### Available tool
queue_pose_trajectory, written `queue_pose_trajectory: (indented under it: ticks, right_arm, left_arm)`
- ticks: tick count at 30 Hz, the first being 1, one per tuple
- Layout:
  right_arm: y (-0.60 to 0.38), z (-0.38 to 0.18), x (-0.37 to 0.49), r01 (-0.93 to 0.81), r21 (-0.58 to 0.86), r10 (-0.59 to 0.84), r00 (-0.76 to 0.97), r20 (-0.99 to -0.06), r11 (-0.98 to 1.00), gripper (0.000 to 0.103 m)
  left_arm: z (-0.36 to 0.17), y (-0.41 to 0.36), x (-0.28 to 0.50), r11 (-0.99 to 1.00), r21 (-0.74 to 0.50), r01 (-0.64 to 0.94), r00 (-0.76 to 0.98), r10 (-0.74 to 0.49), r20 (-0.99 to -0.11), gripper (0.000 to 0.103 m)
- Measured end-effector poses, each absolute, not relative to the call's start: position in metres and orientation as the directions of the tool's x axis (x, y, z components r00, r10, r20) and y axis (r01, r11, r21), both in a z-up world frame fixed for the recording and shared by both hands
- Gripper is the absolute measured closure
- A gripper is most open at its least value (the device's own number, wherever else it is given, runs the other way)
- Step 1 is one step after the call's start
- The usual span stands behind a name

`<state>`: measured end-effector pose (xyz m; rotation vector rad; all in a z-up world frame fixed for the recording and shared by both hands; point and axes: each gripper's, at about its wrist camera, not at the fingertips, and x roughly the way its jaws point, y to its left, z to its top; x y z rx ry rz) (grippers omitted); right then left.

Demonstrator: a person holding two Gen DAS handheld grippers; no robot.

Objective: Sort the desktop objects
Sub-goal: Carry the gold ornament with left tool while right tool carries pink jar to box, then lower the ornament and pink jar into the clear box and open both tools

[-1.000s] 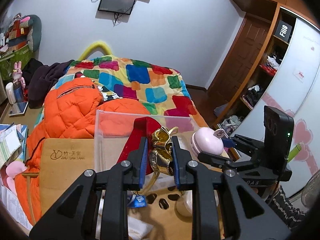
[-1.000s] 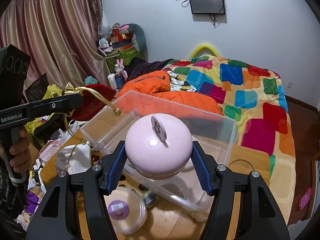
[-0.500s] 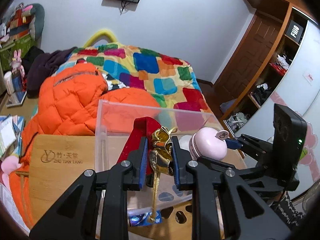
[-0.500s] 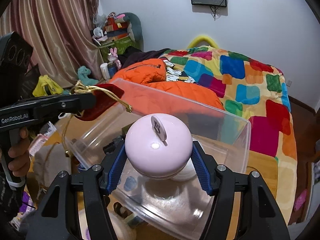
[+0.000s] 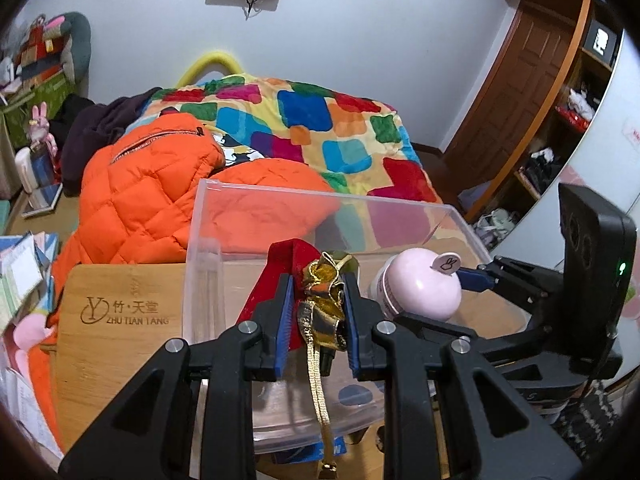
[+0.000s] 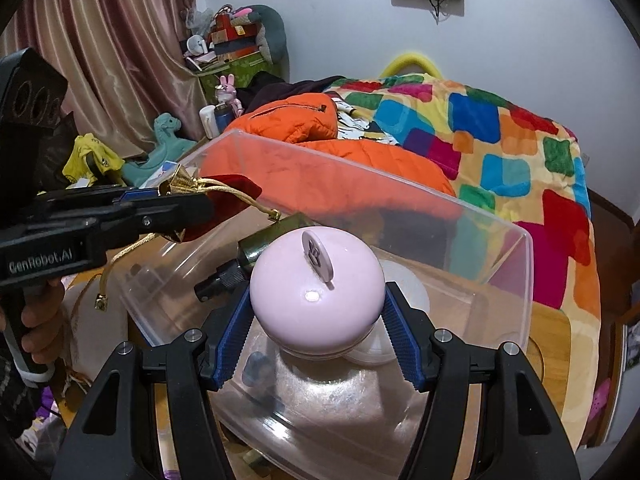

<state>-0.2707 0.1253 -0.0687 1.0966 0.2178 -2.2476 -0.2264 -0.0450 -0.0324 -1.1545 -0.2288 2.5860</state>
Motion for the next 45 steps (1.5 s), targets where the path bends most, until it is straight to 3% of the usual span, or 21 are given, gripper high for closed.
queue_pose_trajectory:
  ticks: [11,17,19,29,31,45]
  right_arm:
    - [0.126,-0.068,-0.268,0.587,0.125,-0.459,-0.463,-0.758,-0.800,0.042]
    - [0.126,-0.055,-0.256,0.596,0.063,-0.440,-0.514,-0.736,-0.801,0.029]
    - [0.127,-0.050,-0.250,0.592,0.047,-0.437,-0.535,-0.723,-0.804,0.028]
    - [0.147,-0.028,-0.226,0.557,0.053,-0.426,-0.568,-0.704,-0.829,0.019]
    - [0.152,-0.025,-0.220,0.550,0.058,-0.428,-0.575,-0.697,-0.833,0.017]
    - [0.184,-0.008,-0.169,0.485,-0.028,-0.354,-0.677,-0.645,-0.874,0.016]
  left_arm:
    - [-0.032,-0.038,-0.221,-0.955,-0.212,-0.208,-0.643,0.296,-0.706,0.067]
    - [-0.023,-0.036,-0.214,-0.958,-0.197,-0.210,-0.658,0.288,-0.696,0.049]
    - [-0.018,-0.035,-0.209,-0.963,-0.178,-0.204,-0.672,0.270,-0.689,0.037]
    - [0.007,-0.031,-0.184,-0.970,-0.142,-0.199,-0.705,0.242,-0.667,0.027]
    - [0.011,-0.032,-0.177,-0.969,-0.145,-0.199,-0.710,0.245,-0.660,0.014]
    - [0.017,-0.028,-0.131,-0.973,-0.132,-0.190,-0.717,0.229,-0.658,0.009]
